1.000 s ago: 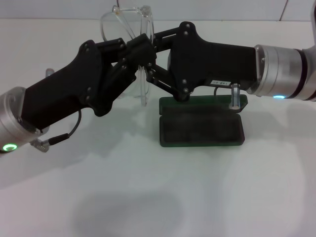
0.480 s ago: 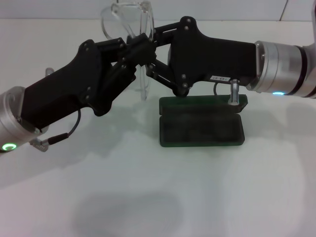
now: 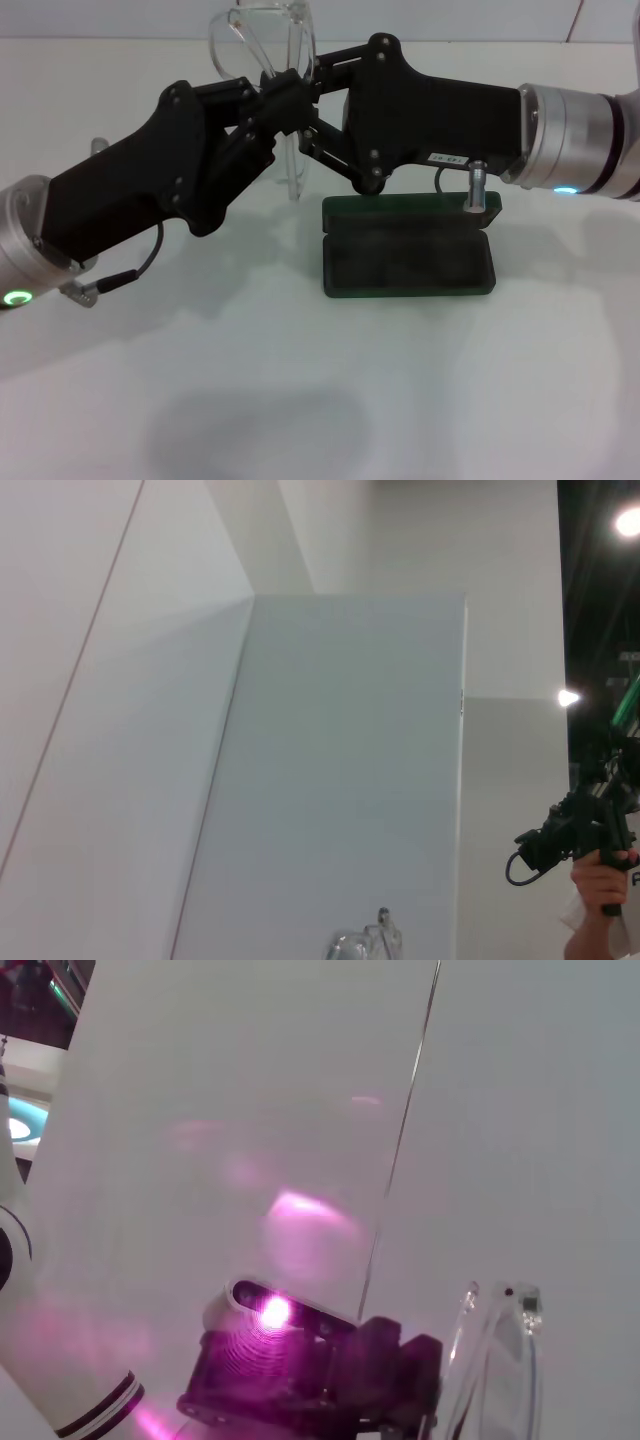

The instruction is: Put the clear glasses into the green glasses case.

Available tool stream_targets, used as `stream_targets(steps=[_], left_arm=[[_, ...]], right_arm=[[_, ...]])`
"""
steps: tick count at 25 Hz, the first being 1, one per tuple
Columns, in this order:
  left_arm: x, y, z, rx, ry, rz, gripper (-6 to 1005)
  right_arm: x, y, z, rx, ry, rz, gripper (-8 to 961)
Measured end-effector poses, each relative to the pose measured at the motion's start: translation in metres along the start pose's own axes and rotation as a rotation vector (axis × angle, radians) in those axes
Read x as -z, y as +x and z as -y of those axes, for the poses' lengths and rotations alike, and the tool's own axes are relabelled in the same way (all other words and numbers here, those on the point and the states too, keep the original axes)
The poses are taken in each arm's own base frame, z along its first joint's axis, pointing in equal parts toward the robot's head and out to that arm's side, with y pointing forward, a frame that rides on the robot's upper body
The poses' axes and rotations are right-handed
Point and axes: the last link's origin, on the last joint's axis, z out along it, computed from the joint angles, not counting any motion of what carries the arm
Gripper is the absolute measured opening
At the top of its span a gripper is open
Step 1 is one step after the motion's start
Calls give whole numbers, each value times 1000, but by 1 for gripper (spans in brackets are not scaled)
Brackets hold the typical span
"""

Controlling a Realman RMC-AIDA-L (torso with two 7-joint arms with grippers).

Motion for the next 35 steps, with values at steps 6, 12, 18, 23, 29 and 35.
stream_targets(steps=[6, 12, 18, 23, 29, 35], left_arm=[[1, 0, 1, -2, 5, 2, 157], [-2, 2, 3, -7, -5, 4, 158], [-1, 3, 1, -7, -11, 3, 160], [14, 10, -9, -18, -45, -8, 161], [58, 29, -23, -58, 16, -3, 162], [87, 39, -28, -60, 89, 45, 163]], right_arm=[[-1, -1, 0, 1, -9, 3, 116], [-2, -1, 0, 3, -13, 5, 116], [0, -1, 1, 6, 2, 4, 117], [5, -3, 8, 18, 37, -2, 117], [14, -21, 18, 26, 16, -24, 117], [19, -53, 24, -41, -102, -317, 118]])
